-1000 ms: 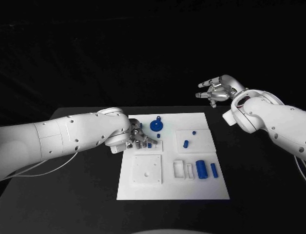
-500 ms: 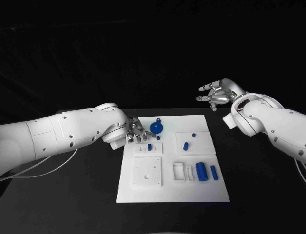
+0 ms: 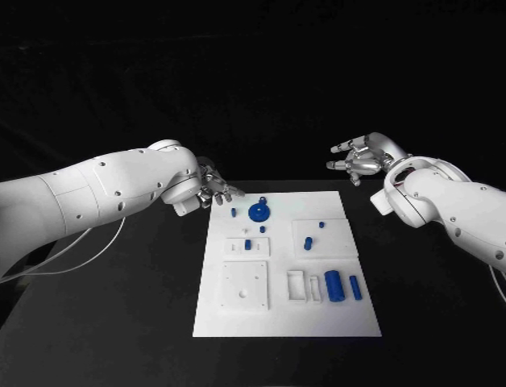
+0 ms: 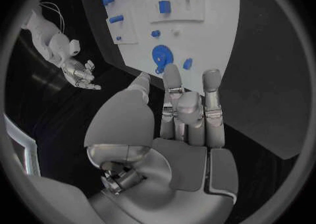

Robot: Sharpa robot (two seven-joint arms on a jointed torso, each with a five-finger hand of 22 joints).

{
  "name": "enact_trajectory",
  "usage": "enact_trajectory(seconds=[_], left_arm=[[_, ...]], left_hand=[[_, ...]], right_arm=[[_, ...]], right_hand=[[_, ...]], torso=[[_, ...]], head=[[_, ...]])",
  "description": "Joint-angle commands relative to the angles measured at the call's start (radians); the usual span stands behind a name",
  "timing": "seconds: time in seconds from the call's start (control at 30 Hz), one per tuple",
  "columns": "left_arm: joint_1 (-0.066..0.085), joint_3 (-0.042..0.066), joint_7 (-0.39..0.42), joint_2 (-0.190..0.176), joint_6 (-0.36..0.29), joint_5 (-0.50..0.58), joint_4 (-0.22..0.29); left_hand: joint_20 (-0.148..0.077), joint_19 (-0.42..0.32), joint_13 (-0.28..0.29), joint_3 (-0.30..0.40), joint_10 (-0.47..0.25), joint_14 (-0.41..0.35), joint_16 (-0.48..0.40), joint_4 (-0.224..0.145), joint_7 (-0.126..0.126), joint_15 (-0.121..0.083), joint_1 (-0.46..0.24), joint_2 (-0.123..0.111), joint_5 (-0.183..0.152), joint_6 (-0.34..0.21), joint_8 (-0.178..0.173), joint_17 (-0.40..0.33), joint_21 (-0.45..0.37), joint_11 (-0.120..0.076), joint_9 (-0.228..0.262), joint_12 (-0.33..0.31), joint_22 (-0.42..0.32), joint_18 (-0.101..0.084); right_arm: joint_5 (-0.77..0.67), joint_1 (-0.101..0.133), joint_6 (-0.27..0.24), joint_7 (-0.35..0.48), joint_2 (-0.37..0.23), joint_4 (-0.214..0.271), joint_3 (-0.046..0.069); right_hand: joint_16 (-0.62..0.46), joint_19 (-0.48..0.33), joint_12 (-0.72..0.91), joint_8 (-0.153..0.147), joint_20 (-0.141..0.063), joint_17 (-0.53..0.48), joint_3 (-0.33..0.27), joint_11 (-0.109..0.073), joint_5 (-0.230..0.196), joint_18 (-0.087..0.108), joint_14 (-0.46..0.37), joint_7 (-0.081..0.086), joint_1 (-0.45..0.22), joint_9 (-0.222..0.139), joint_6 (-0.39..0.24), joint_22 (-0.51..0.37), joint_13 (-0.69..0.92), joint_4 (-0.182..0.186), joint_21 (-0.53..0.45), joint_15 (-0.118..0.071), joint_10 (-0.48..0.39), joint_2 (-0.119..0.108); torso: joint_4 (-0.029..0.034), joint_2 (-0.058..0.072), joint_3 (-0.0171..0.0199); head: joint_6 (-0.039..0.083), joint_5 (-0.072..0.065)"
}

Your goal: Assemble the parts on the task board

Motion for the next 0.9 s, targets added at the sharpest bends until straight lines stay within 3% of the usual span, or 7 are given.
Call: enact_trajectory(seconds=[0.03, 0.27, 0.5, 0.73, 0.9], left_arm=[[0.004, 0.001, 0.039, 0.015, 0.065, 0.006, -0.033], [0.007, 0.001, 0.047, 0.046, 0.098, -0.030, -0.111], [0.004, 0.000, 0.053, 0.086, 0.148, -0.057, -0.191], [-0.005, -0.001, 0.057, 0.114, 0.189, -0.063, -0.236], [-0.009, -0.002, 0.051, 0.122, 0.186, -0.074, -0.252]], left_hand=[[-0.008, 0.003, 0.005, -0.002, 0.046, -0.009, -0.007, 0.012, 0.003, 0.000, 0.002, -0.017, 0.006, -0.010, 0.005, -0.010, -0.009, 0.006, 0.019, -0.007, 0.007, -0.008], [-0.009, 0.006, 0.012, -0.006, 0.043, -0.013, -0.012, 0.035, 0.006, -0.001, 0.003, -0.032, -0.001, -0.023, 0.003, -0.024, -0.022, 0.007, 0.016, -0.022, 0.017, -0.011], [-0.008, 0.006, 0.015, -0.006, 0.041, -0.020, -0.016, 0.030, 0.009, 0.000, 0.001, -0.026, -0.001, -0.034, 0.003, -0.034, -0.030, 0.008, 0.011, -0.033, 0.023, -0.011], [-0.006, 0.006, 0.022, -0.007, 0.038, -0.026, -0.018, 0.016, 0.014, 0.002, -0.009, -0.018, 0.002, -0.051, 0.001, -0.042, -0.043, 0.010, -0.006, -0.045, 0.034, -0.010], [-0.004, 0.004, 0.023, -0.006, 0.032, -0.038, -0.027, 0.027, 0.020, 0.005, -0.011, -0.030, -0.013, -0.069, 0.002, -0.060, -0.055, 0.014, -0.026, -0.056, 0.040, -0.009]], right_arm=[[-0.003, 0.000, 0.001, 0.002, 0.001, 0.003, 0.000], [-0.004, 0.000, -0.002, 0.001, -0.003, 0.008, 0.000], [-0.006, 0.000, -0.003, 0.000, -0.005, 0.016, 0.000], [-0.007, 0.000, -0.004, -0.001, -0.008, 0.022, 0.000], [-0.008, 0.000, -0.005, -0.001, -0.011, 0.025, 0.001]], right_hand=[[-0.004, 0.039, -0.002, -0.001, 0.000, -0.001, -0.002, -0.001, 0.007, 0.017, -0.002, 0.000, -0.011, 0.000, 0.002, 0.030, -0.002, 0.004, 0.000, 0.001, -0.006, -0.004], [-0.005, 0.039, -0.002, -0.001, 0.000, -0.001, -0.004, -0.002, 0.012, 0.017, -0.003, 0.000, -0.012, 0.000, 0.006, 0.030, -0.002, 0.006, 0.000, 0.001, -0.006, -0.004], [-0.004, 0.039, -0.002, -0.001, 0.000, -0.001, -0.005, -0.002, 0.013, 0.017, -0.002, 0.000, -0.011, 0.001, 0.011, 0.030, -0.002, 0.007, 0.001, 0.000, -0.005, -0.004], [-0.005, 0.039, -0.002, -0.001, 0.000, -0.001, -0.006, -0.002, 0.016, 0.017, -0.002, -0.001, -0.012, 0.001, 0.013, 0.030, -0.003, 0.008, -0.001, 0.000, -0.005, -0.004], [-0.005, 0.039, -0.002, -0.001, 0.000, -0.001, -0.007, -0.002, 0.016, 0.017, -0.001, -0.001, -0.012, 0.001, 0.013, 0.030, -0.003, 0.011, 0.002, 0.000, -0.005, -0.004]], torso=[[-0.0028, 0.004, -0.0014], [-0.0066, 0.012, -0.0033], [-0.0118, 0.022, -0.0072], [-0.0171, 0.031, -0.0099], [-0.0196, 0.035, -0.0121]], head=[[0.003, 0.001], [0.012, 0.004], [0.019, 0.009], [0.025, 0.013], [0.028, 0.020]])
